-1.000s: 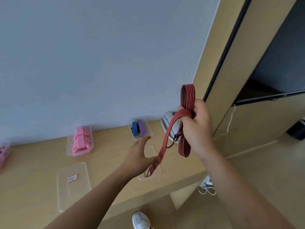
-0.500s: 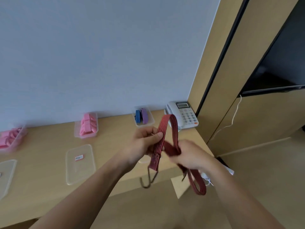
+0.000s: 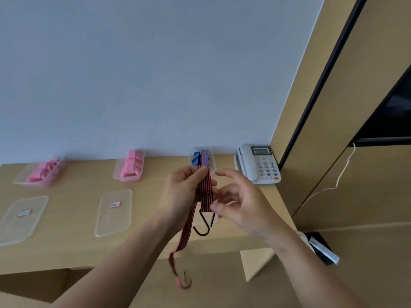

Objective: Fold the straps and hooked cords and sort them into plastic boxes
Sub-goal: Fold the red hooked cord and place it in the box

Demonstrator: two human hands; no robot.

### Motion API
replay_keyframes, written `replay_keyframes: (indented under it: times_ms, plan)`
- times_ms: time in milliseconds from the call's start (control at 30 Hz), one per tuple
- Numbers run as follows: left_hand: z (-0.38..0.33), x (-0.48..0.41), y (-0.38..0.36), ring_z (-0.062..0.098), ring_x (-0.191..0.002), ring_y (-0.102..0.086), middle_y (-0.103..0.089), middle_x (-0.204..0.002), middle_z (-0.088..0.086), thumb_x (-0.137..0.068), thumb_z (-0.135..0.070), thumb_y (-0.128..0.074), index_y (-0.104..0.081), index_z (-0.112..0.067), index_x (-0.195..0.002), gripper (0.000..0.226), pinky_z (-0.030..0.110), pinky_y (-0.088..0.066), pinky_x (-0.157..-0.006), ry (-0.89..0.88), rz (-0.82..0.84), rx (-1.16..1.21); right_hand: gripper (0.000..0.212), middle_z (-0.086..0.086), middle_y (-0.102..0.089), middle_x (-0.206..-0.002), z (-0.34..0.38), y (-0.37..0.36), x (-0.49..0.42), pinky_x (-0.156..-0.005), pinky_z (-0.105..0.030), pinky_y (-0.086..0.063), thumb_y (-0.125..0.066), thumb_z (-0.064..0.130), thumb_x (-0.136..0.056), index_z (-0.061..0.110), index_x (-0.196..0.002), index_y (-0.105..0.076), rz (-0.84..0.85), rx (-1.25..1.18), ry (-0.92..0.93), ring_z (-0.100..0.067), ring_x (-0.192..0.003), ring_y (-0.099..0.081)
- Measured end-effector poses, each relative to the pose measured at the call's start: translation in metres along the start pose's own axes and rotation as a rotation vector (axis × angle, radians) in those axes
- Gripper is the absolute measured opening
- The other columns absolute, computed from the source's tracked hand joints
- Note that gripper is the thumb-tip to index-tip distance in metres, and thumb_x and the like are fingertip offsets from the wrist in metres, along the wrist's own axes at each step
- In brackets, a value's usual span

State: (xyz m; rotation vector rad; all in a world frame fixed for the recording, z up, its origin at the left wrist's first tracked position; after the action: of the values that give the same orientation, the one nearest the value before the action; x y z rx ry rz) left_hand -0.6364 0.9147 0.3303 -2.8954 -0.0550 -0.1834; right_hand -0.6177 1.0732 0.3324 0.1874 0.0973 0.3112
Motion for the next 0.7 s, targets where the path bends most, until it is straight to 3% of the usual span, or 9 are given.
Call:
replay_keyframes:
  times_ms: [67, 167, 267, 367, 433, 467, 533, 600, 700]
  plan:
    - [0.000, -0.001, 0.000, 0.024, -0.066, -0.072, -0.075, -0.078, 0.015, -0.103, -0.018, -0.061, -0.068, 0.004, -0.099, 0.024, 0.031, -0.060, -0.058, -0.002, -0.049, 0.046, 0.073, -0.007, -0.074, -0.085, -0.005, -0.002, -0.002, -0.081, -0.044, -0.059, -0.080, 0.006, -0.077, 0.038, -0.134, -0.049, 0.053, 0.089, -0.024, -0.024, -0.079, -0.070]
    - [-0.004, -0.004, 0.002, 0.024, -0.070, -0.074, -0.076, -0.080, 0.015, -0.103, -0.019, -0.061, -0.068, 0.000, -0.097, 0.021, 0.030, -0.060, -0.060, -0.028, -0.078, 0.038, 0.067, -0.007, -0.072, -0.079, -0.006, -0.002, -0.008, -0.081, -0.043, -0.055, -0.078, 0.003, -0.078, 0.031, -0.133, -0.054, 0.007, 0.067, 0.015, -0.023, -0.076, -0.067]
    - [-0.008, -0.009, 0.008, 0.023, -0.063, -0.073, -0.075, -0.071, 0.012, -0.101, -0.024, -0.064, -0.068, -0.005, -0.087, 0.024, 0.031, -0.061, -0.056, 0.032, -0.127, -0.054, 0.045, -0.001, -0.074, -0.078, 0.001, 0.005, -0.017, -0.072, -0.030, -0.056, -0.076, -0.003, -0.080, 0.026, -0.113, -0.067, -0.116, 0.035, 0.082, -0.021, -0.076, -0.071]
    - [-0.007, -0.011, 0.018, 0.016, -0.056, -0.067, -0.069, -0.064, 0.007, -0.096, -0.037, -0.070, -0.068, -0.007, -0.086, 0.032, 0.028, -0.058, -0.052, 0.126, -0.187, -0.205, 0.034, 0.001, -0.077, -0.081, 0.006, 0.011, -0.025, -0.077, -0.034, -0.059, -0.076, -0.007, -0.079, 0.026, -0.089, -0.075, -0.198, -0.067, 0.098, -0.020, -0.080, -0.075]
    - [-0.002, -0.011, 0.022, 0.012, -0.063, -0.064, -0.069, -0.075, 0.001, -0.093, -0.040, -0.074, -0.066, -0.010, -0.090, 0.031, 0.025, -0.056, -0.054, 0.112, -0.228, -0.268, 0.035, -0.002, -0.078, -0.082, 0.011, 0.012, -0.031, -0.078, -0.035, -0.060, -0.075, -0.008, -0.079, 0.027, -0.083, -0.078, -0.186, -0.104, 0.114, -0.020, -0.080, -0.076]
    - [-0.001, -0.010, 0.023, 0.011, -0.073, -0.065, -0.070, -0.087, -0.001, -0.093, -0.040, -0.074, -0.066, -0.013, -0.095, 0.028, 0.027, -0.057, -0.062, 0.078, -0.241, -0.279, 0.038, -0.002, -0.078, -0.083, 0.013, 0.012, -0.035, -0.077, -0.033, -0.060, -0.075, -0.008, -0.080, 0.030, -0.082, -0.078, -0.174, -0.105, 0.125, -0.020, -0.079, -0.076]
    - [-0.003, -0.010, 0.023, 0.009, -0.100, -0.067, -0.073, -0.108, -0.005, -0.098, -0.039, -0.066, -0.072, -0.025, -0.105, 0.017, 0.032, -0.054, -0.086, 0.000, -0.169, -0.224, 0.041, -0.001, -0.078, -0.083, 0.019, 0.014, -0.042, -0.076, -0.030, -0.060, -0.073, -0.007, -0.082, 0.034, -0.081, -0.079, -0.148, -0.092, 0.134, -0.019, -0.078, -0.075]
    - [-0.008, -0.008, 0.018, 0.012, -0.117, -0.066, -0.076, -0.116, -0.007, -0.105, -0.038, -0.055, -0.078, -0.027, -0.107, 0.026, 0.036, -0.047, -0.102, -0.045, 0.037, -0.161, 0.041, -0.001, -0.078, -0.081, 0.026, 0.017, -0.049, -0.072, -0.030, -0.059, -0.071, -0.007, -0.084, 0.034, -0.080, -0.079, -0.118, -0.059, 0.134, -0.020, -0.075, -0.074]
    - [-0.013, -0.005, 0.012, 0.023, -0.104, -0.070, -0.076, -0.101, 0.002, -0.094, -0.032, -0.062, -0.078, -0.014, -0.096, 0.024, 0.038, -0.050, -0.104, -0.034, 0.212, -0.097, 0.037, -0.003, -0.076, -0.076, 0.037, 0.027, -0.059, -0.058, -0.031, -0.056, -0.067, -0.006, -0.088, 0.027, -0.079, -0.079, -0.086, -0.024, 0.126, -0.021, -0.064, -0.069]
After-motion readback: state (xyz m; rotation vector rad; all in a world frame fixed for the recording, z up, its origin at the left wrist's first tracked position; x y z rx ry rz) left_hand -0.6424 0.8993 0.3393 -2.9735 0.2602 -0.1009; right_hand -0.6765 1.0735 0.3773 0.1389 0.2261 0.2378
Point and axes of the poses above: each hand's wrist, its own x-axis away from the middle knuckle, its own y-axis out of the back of the hand, z = x × y, the point moved 2 cm from there along -x, towards the middle knuckle
